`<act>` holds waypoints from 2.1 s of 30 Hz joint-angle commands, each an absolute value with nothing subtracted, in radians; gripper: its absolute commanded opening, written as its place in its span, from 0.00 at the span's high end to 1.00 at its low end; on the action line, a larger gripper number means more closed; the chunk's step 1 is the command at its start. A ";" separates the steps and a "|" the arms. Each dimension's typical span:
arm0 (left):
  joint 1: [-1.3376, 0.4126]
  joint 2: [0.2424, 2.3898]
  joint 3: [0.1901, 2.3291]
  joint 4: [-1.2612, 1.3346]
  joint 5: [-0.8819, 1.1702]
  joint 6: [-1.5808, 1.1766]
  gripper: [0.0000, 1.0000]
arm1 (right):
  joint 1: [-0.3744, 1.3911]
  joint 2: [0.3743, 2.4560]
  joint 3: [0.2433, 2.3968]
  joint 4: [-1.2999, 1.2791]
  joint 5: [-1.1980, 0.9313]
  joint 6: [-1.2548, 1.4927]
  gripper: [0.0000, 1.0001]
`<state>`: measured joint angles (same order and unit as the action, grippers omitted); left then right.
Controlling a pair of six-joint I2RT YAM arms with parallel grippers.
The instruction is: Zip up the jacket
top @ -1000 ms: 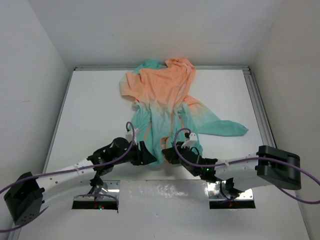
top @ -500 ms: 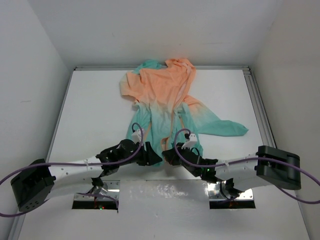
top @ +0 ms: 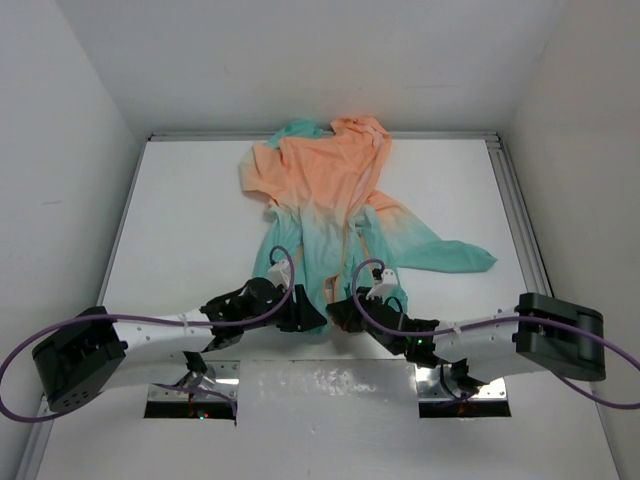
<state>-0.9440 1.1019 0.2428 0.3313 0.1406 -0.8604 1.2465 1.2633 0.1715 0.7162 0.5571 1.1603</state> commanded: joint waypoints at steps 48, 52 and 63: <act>-0.956 0.980 0.186 0.397 0.339 -0.733 1.00 | 1.203 1.309 0.330 0.708 0.716 0.796 1.00; -0.956 0.924 0.248 0.223 0.220 -0.729 1.00 | 1.204 1.310 0.267 0.773 0.657 0.867 1.00; -1.118 1.089 0.336 0.290 0.148 -0.853 0.66 | 1.206 1.287 0.210 0.738 0.462 1.051 1.00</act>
<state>-1.0374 1.0241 0.2584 0.2634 0.2272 -0.8455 1.2057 1.3426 0.2386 0.7109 0.5529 0.9749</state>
